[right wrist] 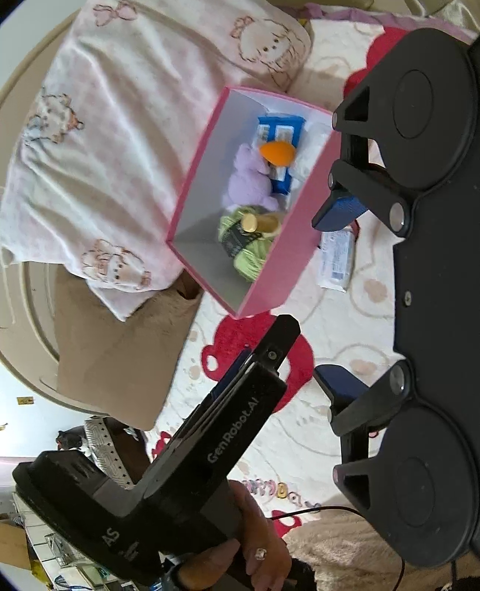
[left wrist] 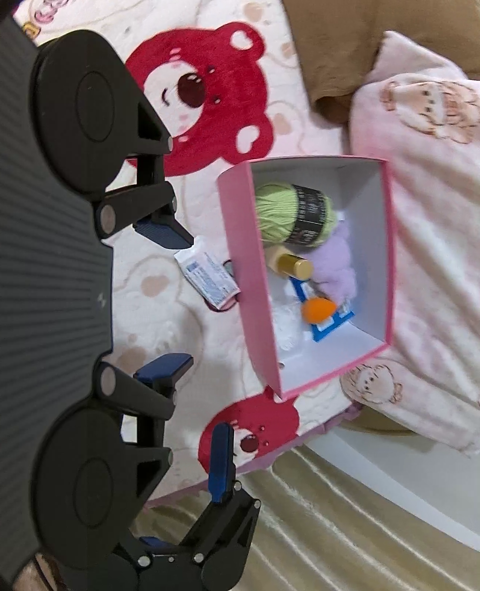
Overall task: Organize objects
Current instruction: 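Move the open left gripper to the white tube box beside the pink box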
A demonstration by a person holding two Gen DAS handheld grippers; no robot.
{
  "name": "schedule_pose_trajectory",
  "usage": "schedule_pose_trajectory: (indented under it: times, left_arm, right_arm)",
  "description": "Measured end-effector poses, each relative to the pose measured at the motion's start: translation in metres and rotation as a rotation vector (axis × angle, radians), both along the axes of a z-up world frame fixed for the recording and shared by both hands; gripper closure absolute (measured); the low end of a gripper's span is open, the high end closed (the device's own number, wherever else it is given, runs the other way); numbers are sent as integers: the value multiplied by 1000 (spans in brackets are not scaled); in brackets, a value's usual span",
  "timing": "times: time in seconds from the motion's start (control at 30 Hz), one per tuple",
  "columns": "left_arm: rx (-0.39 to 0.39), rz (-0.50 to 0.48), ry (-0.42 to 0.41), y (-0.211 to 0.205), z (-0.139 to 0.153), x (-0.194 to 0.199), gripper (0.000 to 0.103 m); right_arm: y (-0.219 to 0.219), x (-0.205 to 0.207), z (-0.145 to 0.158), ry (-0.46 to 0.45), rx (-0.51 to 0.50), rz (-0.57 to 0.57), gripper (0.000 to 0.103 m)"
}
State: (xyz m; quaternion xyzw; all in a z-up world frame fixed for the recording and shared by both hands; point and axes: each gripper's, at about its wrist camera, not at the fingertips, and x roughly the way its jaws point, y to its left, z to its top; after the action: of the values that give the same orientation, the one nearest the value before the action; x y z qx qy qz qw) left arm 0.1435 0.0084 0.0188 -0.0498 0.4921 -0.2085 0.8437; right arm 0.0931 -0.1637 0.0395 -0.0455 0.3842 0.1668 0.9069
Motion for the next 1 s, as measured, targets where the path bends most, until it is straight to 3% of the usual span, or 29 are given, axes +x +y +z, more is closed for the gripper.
schedule_pose_trajectory:
  times: [0.17,0.67,0.9,1.0]
  left_arm:
    - [-46,12,33,2,-42,17,41]
    - [-144,115,48,28,-146,58,42]
    - [-142,127,59,21,-176,68,42]
    - [-139,123,26,17,-180,68,43]
  right_arm:
    - [-1,12,-35,45,4,-27,20]
    - [7,74,-143,93,-126,-62,20]
    - [4,92,-169,88,-171,-73,20]
    - [4,95,-178,103,-173,-70,20]
